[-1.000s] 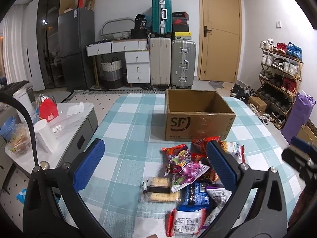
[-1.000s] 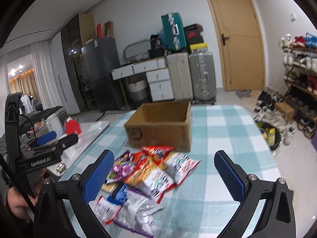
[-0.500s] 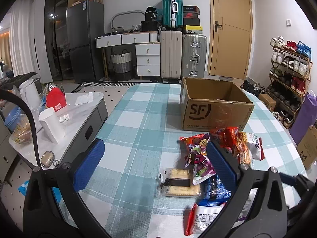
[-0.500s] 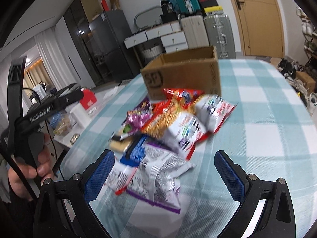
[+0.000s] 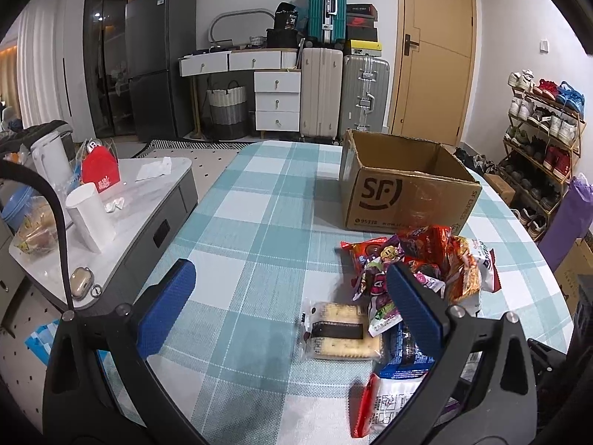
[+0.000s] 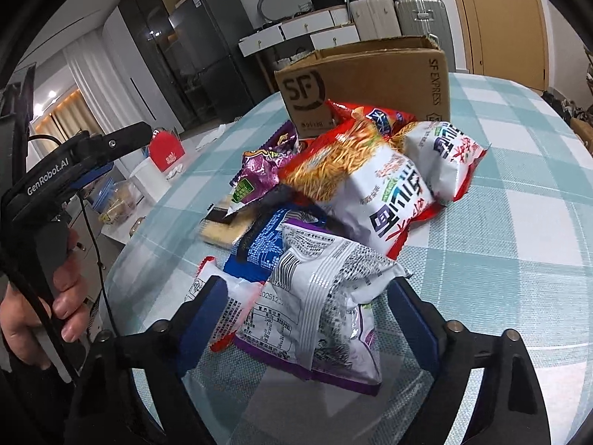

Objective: Organize snacks
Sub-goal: 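Lower the right gripper onto the white-and-purple chip bag and close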

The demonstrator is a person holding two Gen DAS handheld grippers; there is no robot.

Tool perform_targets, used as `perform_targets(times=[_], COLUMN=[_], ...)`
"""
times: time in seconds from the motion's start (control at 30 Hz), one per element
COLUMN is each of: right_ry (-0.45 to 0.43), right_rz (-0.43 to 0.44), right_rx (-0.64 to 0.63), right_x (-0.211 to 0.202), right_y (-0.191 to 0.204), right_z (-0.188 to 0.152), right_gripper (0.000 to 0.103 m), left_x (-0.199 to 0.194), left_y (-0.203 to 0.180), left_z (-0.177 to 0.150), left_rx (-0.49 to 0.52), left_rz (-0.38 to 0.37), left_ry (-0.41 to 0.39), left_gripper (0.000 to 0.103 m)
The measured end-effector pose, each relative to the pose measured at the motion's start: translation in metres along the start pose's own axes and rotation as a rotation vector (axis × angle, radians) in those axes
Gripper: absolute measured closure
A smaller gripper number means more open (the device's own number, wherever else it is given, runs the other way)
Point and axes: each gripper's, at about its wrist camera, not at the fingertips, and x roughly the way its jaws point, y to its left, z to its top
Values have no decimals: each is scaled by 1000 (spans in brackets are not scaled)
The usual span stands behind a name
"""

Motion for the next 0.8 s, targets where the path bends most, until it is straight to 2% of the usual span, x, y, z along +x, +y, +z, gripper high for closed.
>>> perform_targets(times=[0.1, 0.23, 0.37, 0.57, 0.8], right_ry=[26, 38, 33, 6, -22], right_rz=[3, 15, 8, 34, 47], right_rx=[9, 21, -4, -2, -12], right_x=[4, 6, 5, -4, -12], right_y=[-2, -6, -5, -11, -9], right_z=[-1, -3, -6, -8, -6], right_gripper=[30, 34, 47, 59, 63], left_x=[2, 3, 3, 3, 8], left_y=[0, -1, -1, 1, 8], left_z=[-1, -2, -4, -4, -7], left_rx=[1, 9, 12, 6, -8], left_rz=[-2, -5, -1, -2, -11], left_ry=[6, 10, 14, 19, 42], left_gripper=[1, 1, 1, 1, 1])
